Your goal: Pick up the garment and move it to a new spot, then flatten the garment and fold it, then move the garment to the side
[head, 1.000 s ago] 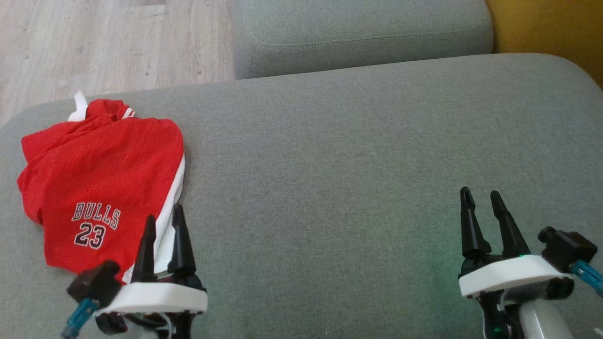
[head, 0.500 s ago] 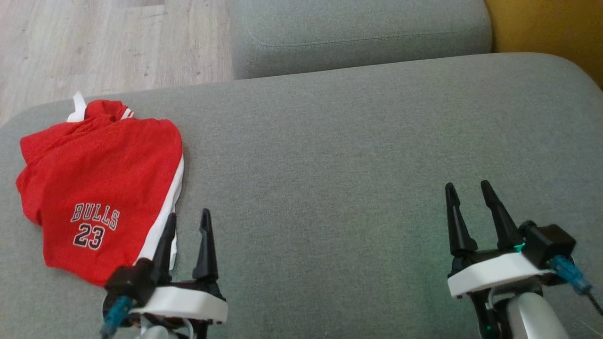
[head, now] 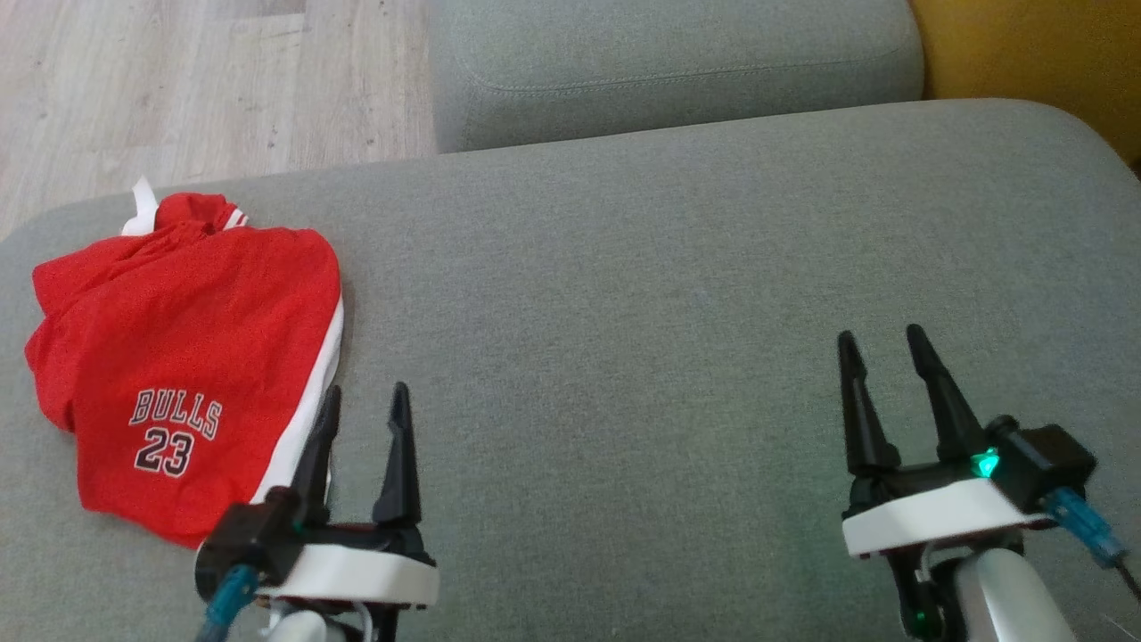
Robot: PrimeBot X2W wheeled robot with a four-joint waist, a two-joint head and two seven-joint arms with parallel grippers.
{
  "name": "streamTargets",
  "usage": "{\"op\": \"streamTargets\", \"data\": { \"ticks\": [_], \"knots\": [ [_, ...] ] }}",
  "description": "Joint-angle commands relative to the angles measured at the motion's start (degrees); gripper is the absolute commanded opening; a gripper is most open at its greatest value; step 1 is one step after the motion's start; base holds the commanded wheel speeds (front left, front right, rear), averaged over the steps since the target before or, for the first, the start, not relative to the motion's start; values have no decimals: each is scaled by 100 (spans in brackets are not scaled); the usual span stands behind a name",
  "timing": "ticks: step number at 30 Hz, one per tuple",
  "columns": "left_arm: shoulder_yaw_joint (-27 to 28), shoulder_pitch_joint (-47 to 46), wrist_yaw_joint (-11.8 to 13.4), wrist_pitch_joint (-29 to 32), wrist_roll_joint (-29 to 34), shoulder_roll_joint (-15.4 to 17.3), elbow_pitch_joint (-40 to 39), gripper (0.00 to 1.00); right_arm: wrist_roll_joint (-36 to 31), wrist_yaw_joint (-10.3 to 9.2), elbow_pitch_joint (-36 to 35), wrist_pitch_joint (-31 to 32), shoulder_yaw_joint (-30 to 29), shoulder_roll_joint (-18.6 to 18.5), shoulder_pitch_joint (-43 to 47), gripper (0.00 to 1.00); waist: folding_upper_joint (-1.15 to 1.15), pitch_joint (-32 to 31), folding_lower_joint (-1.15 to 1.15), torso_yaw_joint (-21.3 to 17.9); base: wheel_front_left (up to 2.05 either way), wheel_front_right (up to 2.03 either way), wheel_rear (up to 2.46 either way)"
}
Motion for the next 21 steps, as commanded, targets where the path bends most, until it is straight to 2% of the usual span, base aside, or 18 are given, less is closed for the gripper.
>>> {"op": "streamTargets", "data": {
  "ticks": [1,7,10,21],
  "knots": [
    [216,-200,-32,-80,17,-8,-226,100,79,-4,-235,-86,103,-49,-189,100,0,-4,0,-4,0,0,0],
    [396,-53,-243,-182,-87,-51,-117,100,297,-4,-242,-187,122,-51,-31,100,0,-33,0,-27,0,0,0],
    [296,8,-297,-250,-266,-54,96,100,72,-4,-62,-255,179,-52,31,100,0,-56,0,-38,0,0,0],
    [175,-73,-245,-351,-132,-52,212,100,-280,-4,-1,-356,218,-54,-39,100,0,-79,0,-16,0,0,0]
  ]
}}
